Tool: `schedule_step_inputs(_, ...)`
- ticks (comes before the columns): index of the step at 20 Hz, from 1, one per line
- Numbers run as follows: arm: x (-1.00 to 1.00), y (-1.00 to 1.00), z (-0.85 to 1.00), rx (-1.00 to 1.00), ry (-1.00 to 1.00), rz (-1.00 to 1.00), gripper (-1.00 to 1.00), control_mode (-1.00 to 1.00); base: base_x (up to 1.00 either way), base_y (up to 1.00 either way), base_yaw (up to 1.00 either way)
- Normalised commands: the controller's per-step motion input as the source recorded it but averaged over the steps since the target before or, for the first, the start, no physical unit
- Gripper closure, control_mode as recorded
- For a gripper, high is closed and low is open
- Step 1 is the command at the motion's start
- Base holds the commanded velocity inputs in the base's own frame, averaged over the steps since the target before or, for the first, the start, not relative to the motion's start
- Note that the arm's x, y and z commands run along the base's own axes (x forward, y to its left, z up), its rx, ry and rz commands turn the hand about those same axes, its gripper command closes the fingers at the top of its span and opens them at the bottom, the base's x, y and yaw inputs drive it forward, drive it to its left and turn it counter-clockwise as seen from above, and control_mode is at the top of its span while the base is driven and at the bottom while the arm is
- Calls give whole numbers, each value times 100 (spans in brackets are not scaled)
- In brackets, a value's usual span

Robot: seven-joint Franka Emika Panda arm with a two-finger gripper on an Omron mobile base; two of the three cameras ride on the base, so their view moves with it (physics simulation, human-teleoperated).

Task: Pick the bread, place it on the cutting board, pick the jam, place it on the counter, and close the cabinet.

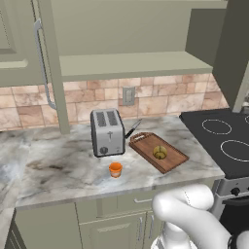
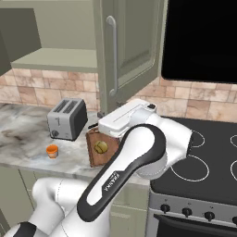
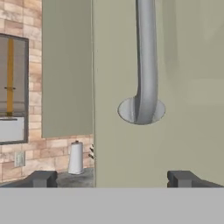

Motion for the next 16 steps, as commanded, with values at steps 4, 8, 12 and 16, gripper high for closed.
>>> schedule_step_inputs(4, 3, 40, 0, 0, 0, 1, -100, -100, 0, 0, 0)
schedule_step_inputs(8, 15, 28, 0, 3, 0, 0, -100, -100, 0, 0, 0)
schedule_step_inputs(12, 28, 23, 0, 2, 0, 0, -100, -100, 0, 0, 0)
schedule_step_inputs(16, 41, 19, 0, 2, 0, 0, -100, -100, 0, 0, 0)
